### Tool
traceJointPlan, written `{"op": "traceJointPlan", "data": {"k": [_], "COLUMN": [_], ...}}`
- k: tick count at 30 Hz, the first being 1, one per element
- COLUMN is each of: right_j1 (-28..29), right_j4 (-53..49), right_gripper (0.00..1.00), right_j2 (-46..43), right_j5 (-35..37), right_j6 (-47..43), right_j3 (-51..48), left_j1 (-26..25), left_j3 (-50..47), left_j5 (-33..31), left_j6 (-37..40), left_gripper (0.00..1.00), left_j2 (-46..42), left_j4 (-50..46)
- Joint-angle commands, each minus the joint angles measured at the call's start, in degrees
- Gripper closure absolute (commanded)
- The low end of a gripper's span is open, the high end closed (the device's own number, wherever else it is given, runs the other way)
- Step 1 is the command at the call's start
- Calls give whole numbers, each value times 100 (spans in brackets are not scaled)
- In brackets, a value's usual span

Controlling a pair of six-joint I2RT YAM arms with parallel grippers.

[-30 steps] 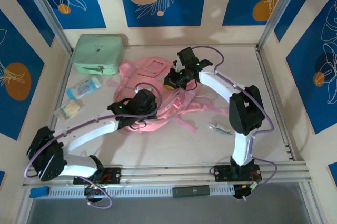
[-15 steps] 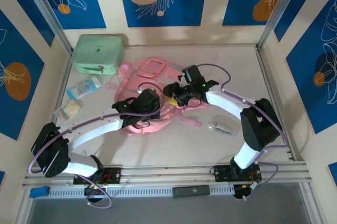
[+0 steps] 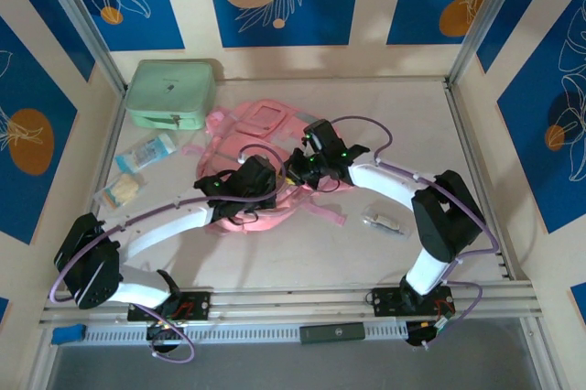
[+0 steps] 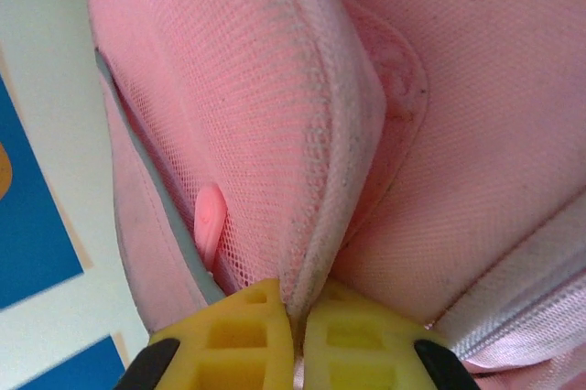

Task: Pack the student bag
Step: Unzip the student bag at the top-center of the table.

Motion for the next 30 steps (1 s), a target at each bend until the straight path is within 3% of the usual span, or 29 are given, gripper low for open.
{"op": "traceJointPlan", "data": {"k": [1,4,8,12,14,17,21,25,30], "right_j1": [-424,-940,-1719,-1837,-1854,-1756,-1484,-1043,-435], "right_j4": [-495,-1344,-1565,-1989,-1855,-1720,-1231,-597,438], "right_gripper": [100,100,100,100,99,83,57,48,46], "right_j2": [-291,-385,-374,-27,169,209,-238,-747,-1153], "right_j5": [-630,-840,-1465,-693,-923,-1137,-1370,-1257,-804], "right_j6": [-1143,-2048,-2273,-2615,-2534,-2254,-1612,-725,493], "right_j3": [172,391,559,1226,1397,1410,697,-261,-1249], "left_j1": [-23,84,226,223,225,226,223,218,221], "left_j3": [-258,-527,-647,-553,-431,-346,-287,-232,-298], "left_j5": [138,11,136,154,240,449,599,762,780], "left_j6": [207,428,685,776,788,768,620,608,564], "left_gripper": [100,100,100,100,100,100,100,100,100], "left_j2": [-557,-918,-1234,-1239,-1069,-830,-562,-375,-374], "left_j4": [-616,-1194,-1664,-1632,-1461,-978,-416,-130,-51]}}
